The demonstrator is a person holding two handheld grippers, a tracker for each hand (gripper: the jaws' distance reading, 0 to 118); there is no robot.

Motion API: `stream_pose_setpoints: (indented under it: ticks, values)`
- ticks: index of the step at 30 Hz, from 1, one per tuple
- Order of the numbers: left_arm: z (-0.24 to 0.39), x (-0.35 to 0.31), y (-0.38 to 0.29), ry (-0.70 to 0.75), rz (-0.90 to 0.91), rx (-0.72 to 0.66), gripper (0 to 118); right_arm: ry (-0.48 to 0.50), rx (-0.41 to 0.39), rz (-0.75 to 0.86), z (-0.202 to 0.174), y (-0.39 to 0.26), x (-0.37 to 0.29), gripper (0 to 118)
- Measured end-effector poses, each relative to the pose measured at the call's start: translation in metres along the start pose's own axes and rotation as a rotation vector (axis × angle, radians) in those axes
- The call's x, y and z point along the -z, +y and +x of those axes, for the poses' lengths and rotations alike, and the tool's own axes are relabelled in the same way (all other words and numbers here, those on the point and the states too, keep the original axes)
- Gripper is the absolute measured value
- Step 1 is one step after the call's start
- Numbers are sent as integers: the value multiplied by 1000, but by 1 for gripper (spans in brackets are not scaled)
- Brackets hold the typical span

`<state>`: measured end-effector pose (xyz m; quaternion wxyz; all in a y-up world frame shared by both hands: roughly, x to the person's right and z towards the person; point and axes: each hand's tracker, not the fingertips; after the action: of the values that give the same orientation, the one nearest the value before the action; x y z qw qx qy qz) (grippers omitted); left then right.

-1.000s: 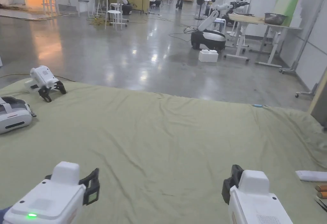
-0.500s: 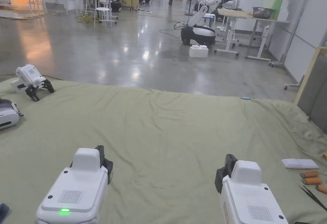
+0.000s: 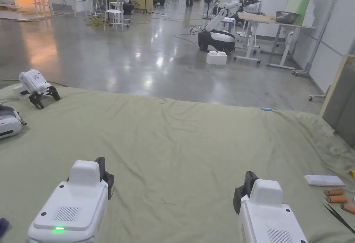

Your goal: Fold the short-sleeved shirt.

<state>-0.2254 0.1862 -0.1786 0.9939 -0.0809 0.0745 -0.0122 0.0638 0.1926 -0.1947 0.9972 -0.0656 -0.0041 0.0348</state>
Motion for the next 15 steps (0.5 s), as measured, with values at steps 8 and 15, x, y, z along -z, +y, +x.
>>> stream_pose_setpoints:
  ticks: [8, 15]
  values:
    - [-3, 2, 6, 28, 11, -12, 64, -4, -14, 12, -3, 6, -1, 20]
    - [-5, 1, 8, 34, 28, -12, 95, -23, -3, 23, 1, 2, 1, 94]
